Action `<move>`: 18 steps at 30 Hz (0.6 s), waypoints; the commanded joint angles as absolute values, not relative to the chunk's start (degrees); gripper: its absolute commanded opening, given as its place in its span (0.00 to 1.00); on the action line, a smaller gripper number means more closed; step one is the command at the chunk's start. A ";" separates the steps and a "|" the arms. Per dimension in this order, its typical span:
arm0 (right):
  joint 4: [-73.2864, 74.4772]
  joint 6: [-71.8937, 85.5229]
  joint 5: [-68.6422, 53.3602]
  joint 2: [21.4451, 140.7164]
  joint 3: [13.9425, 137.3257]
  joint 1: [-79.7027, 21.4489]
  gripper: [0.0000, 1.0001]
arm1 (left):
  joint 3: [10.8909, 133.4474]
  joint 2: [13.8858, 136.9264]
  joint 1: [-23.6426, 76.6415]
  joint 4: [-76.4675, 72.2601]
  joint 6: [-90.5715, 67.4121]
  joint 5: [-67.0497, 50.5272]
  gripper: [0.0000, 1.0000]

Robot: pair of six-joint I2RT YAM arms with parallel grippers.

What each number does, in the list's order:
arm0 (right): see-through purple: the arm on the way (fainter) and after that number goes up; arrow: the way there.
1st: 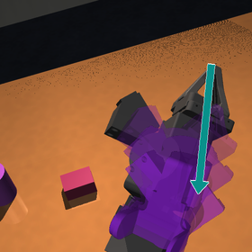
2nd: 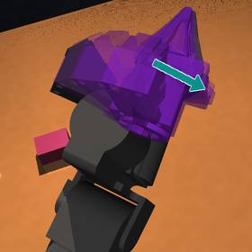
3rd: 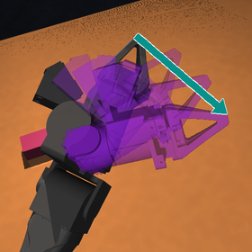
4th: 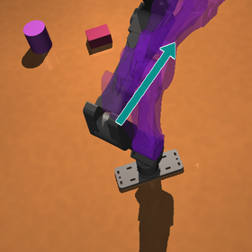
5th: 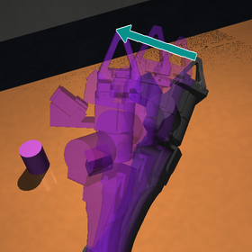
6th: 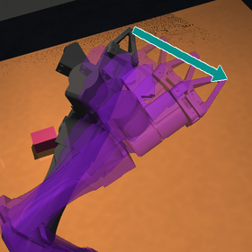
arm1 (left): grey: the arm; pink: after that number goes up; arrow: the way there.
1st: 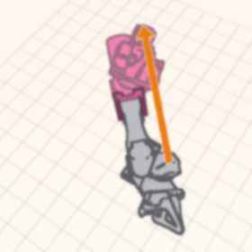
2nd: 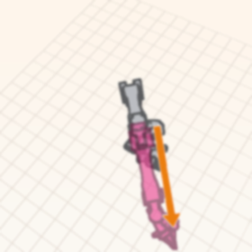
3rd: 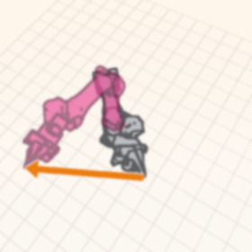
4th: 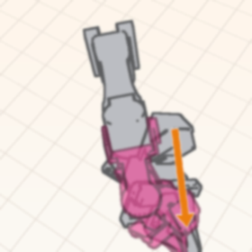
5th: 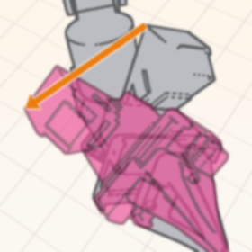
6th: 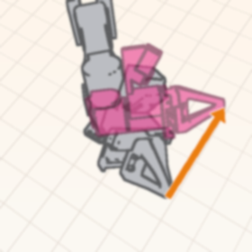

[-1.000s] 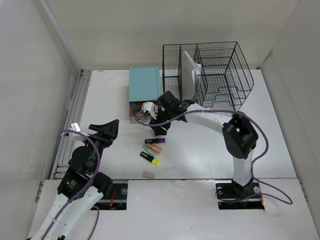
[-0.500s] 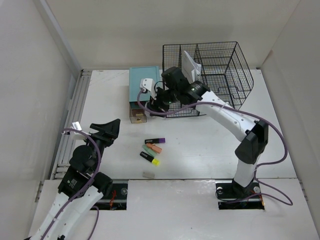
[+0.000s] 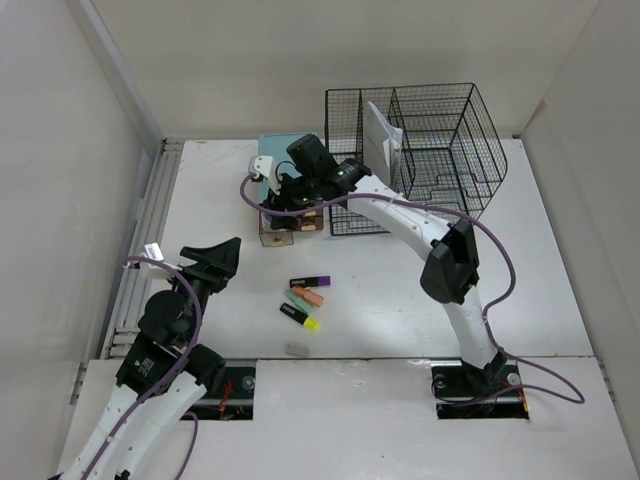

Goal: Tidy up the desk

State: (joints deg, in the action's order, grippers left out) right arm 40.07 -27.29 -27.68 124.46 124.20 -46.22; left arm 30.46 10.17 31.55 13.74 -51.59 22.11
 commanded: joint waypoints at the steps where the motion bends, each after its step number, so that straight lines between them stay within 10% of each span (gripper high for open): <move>1: 36.48 -26.28 -28.56 123.93 128.32 -46.76 0.00 | 31.29 9.93 31.90 11.95 -50.27 22.15 0.68; 7: 37.62 -26.28 -27.33 124.98 129.37 -46.76 0.01 | 31.29 9.93 31.90 12.48 -49.75 22.15 0.68; 12: 38.23 -26.28 -26.02 124.98 128.15 -46.76 0.55 | 31.29 9.93 31.90 11.95 -49.75 22.15 0.68; 18: 37.18 -25.76 -24.97 123.93 127.62 -46.76 0.69 | 31.29 9.93 31.90 11.95 -49.75 22.15 0.68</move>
